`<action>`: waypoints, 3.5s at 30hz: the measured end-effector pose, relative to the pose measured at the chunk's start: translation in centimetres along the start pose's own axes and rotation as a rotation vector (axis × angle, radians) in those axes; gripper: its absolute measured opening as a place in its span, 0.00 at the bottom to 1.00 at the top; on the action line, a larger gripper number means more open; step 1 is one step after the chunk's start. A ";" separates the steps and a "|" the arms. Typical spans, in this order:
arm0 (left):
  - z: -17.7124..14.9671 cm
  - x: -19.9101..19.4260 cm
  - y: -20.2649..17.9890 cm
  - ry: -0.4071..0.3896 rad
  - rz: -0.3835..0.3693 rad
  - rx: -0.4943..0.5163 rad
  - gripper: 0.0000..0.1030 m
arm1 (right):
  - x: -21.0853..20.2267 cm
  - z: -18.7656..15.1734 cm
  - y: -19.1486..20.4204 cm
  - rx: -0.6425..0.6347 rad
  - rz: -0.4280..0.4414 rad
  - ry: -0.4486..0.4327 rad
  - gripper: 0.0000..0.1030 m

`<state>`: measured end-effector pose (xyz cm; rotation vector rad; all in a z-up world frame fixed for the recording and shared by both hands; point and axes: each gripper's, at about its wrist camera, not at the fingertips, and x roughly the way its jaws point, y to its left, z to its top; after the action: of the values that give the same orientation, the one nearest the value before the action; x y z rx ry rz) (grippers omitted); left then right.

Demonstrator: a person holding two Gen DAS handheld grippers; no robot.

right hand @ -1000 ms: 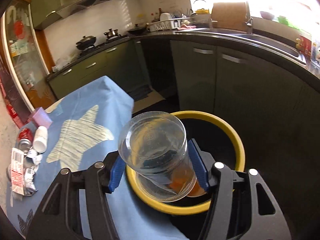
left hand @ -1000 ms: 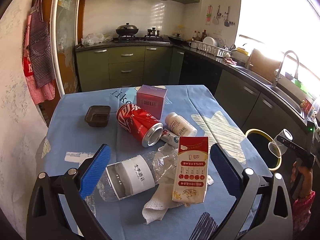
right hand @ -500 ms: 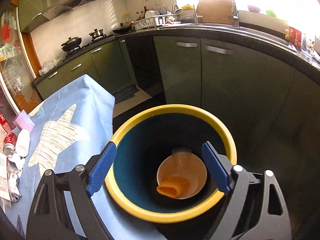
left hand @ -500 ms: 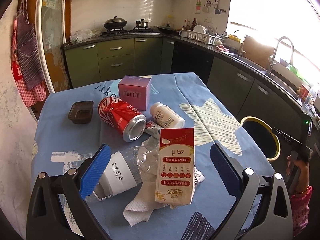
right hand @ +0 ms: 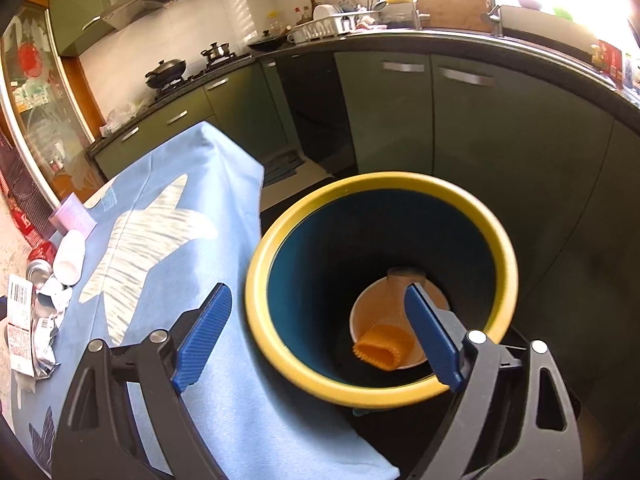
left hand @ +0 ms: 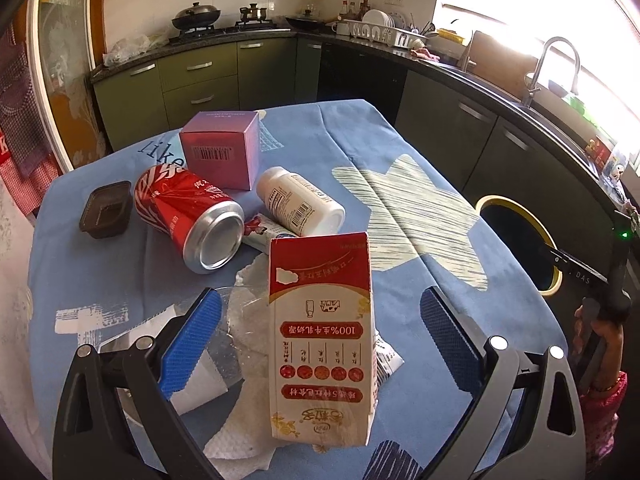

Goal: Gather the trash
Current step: 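Grasp the red-and-white milk carton with the left tool, then carry the milk carton over the bin and open the left tool, then grasp the purple cream box with the right tool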

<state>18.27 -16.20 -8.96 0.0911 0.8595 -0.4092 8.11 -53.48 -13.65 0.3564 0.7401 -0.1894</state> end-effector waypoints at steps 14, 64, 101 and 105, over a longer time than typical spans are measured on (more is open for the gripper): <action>0.8 2.5 0.4 0.043 -0.092 0.018 0.81 | 0.8 0.0 1.0 -0.016 0.016 0.022 0.81; 10.0 5.1 -27.6 0.029 -0.394 0.481 0.50 | -5.0 -2.1 -12.3 0.265 -0.084 -0.122 0.81; 7.2 -5.3 -1.4 -0.170 -0.085 0.092 0.84 | -1.8 2.1 -1.4 0.013 0.047 -0.021 0.81; 5.6 -6.7 4.8 -0.214 0.035 0.039 0.85 | -0.6 3.9 4.3 -0.099 0.139 0.010 0.81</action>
<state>20.23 -11.07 -0.61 0.0966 0.6386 -0.3950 11.31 -50.97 -9.51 0.3137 0.7291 -0.0195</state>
